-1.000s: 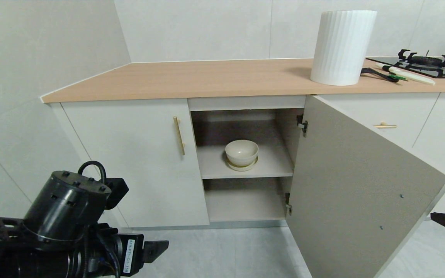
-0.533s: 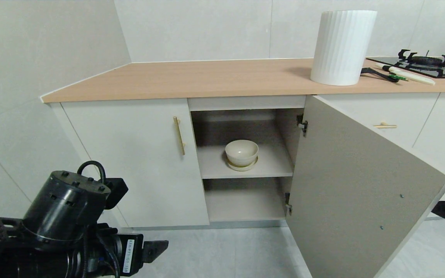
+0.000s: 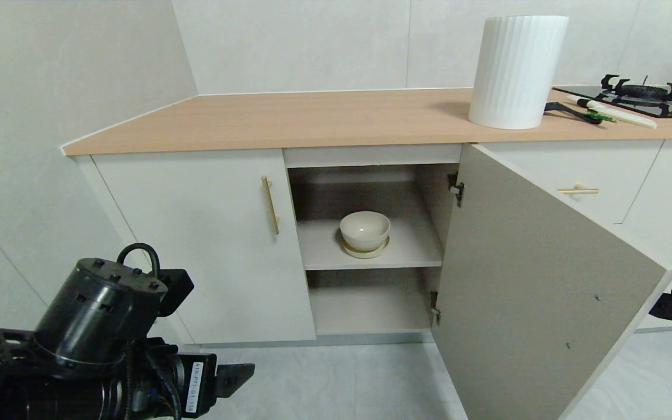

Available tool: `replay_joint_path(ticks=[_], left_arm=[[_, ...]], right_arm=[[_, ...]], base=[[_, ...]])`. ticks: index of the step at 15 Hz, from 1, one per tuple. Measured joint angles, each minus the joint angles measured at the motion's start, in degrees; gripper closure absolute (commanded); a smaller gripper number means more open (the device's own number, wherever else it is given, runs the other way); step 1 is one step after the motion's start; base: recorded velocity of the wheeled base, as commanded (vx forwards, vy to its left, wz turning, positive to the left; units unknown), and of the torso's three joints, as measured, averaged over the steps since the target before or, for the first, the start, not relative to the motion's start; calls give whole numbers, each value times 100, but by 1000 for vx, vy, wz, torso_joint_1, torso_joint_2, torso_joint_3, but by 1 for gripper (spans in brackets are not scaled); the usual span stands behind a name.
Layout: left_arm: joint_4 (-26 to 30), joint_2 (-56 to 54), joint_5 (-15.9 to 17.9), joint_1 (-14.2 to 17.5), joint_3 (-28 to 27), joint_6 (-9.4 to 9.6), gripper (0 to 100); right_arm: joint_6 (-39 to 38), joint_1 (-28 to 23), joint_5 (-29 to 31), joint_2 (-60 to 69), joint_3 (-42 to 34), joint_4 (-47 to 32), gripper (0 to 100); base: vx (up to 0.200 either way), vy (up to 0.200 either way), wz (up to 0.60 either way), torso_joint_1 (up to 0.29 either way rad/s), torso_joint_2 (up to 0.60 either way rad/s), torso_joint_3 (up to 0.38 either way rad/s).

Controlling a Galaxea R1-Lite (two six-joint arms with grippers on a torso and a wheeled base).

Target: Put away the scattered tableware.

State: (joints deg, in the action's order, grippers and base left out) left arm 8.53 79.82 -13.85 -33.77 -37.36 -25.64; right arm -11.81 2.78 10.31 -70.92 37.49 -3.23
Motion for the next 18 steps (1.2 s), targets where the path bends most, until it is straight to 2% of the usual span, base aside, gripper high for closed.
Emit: replay_joint_path(ticks=[3, 13, 18], left_arm=[[0, 0, -2, 0, 0, -1, 0], [0, 0, -9, 1, 0, 7, 0], [0, -6, -2, 1, 10, 7, 0]], right_arm=[[-252, 297, -107, 4, -2, 6, 0], [-1430, 2075, -106, -148, -39, 0, 0], [-1481, 2580, -118, -477, -34, 200, 0]], base=[[0, 0, 0, 0, 0, 0], [0, 0, 0, 0, 0, 0], [0, 0, 0, 0, 0, 0]])
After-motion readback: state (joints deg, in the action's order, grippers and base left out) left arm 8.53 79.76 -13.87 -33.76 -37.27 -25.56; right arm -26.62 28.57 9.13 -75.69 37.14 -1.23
